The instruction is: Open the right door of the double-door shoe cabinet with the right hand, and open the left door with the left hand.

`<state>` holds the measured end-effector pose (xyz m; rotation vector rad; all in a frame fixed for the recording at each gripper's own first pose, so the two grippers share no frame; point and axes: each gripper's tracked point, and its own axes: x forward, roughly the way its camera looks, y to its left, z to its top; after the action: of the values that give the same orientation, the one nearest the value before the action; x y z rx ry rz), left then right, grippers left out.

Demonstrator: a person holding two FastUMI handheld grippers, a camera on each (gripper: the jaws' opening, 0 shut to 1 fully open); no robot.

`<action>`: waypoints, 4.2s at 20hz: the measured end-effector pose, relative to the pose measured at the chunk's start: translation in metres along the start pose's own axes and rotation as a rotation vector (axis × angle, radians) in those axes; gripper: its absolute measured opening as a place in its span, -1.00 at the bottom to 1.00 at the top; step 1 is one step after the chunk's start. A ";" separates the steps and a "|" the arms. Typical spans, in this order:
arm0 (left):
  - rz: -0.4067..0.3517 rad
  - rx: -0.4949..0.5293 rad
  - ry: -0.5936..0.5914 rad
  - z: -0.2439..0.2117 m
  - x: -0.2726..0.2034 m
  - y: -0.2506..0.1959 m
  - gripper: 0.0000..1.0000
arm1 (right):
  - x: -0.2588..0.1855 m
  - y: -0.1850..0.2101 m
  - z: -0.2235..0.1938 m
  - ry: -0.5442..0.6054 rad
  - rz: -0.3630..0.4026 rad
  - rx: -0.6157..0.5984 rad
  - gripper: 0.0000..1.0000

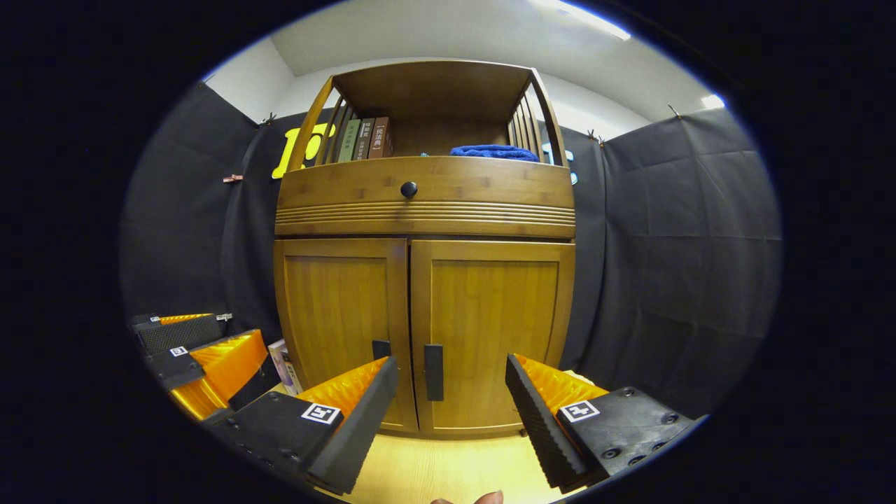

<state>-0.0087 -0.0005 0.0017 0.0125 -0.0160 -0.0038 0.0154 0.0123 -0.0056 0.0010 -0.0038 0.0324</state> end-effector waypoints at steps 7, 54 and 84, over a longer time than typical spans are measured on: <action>0.012 -0.001 0.017 -0.010 0.006 0.007 0.88 | 0.063 0.012 -0.030 0.032 0.041 0.048 0.95; 0.106 -0.018 0.033 -0.013 -0.004 -0.047 0.83 | 0.189 0.027 -0.131 0.253 0.119 0.069 -0.53; 0.076 -0.034 0.077 -0.031 0.051 -0.110 0.88 | 0.192 -0.034 -0.108 0.190 -0.063 -0.044 -0.67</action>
<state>0.0427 -0.1103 -0.0303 -0.0222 0.0608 0.0727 0.2085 -0.0158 -0.1126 -0.0457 0.1851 -0.0304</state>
